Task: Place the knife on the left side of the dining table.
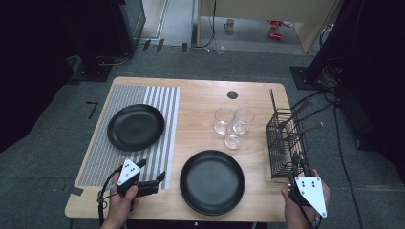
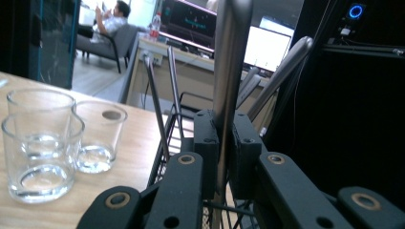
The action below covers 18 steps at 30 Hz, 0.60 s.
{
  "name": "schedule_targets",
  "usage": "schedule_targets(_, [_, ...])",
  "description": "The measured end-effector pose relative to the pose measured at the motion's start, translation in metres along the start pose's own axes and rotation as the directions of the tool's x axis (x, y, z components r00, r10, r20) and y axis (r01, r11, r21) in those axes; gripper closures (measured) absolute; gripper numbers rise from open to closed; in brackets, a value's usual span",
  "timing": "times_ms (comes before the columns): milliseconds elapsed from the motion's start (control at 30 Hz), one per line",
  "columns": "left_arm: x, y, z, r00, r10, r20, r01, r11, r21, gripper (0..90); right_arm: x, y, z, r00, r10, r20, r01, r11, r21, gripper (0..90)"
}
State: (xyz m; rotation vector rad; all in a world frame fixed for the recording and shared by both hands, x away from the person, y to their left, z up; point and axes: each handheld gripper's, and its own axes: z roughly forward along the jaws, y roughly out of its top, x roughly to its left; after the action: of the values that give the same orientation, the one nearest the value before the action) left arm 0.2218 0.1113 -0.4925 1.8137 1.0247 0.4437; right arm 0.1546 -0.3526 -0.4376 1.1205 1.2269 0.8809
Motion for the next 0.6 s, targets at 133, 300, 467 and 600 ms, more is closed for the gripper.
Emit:
schedule_targets(133, [-0.001, 0.0, 0.001, 0.9999, -0.009, 0.012, 0.009, 1.0, 0.001, 13.6, -0.004, 0.003, -0.001, 0.9994, 0.034, -0.005, -0.034, 0.999, -0.031, 84.9])
schedule_targets(300, [-0.003, 0.0, 0.005, 0.9998, 0.003, 0.022, -0.003, 1.0, 0.004, 13.6, -0.003, 0.005, -0.003, 0.9984, 0.057, -0.008, -0.057, 0.996, -0.062, 84.9])
schedule_targets(467, [-0.008, 0.001, 0.006, 0.9995, 0.015, 0.029, -0.015, 0.9999, -0.006, 13.6, -0.007, 0.014, -0.012, 0.9956, 0.093, -0.012, -0.094, 0.988, -0.122, 84.9])
schedule_targets(600, [-0.013, 0.0, 0.005, 0.999, 0.026, 0.037, -0.025, 0.9995, -0.017, 13.6, -0.014, 0.025, -0.02, 0.9901, 0.139, -0.024, -0.141, 0.976, -0.165, 84.9])
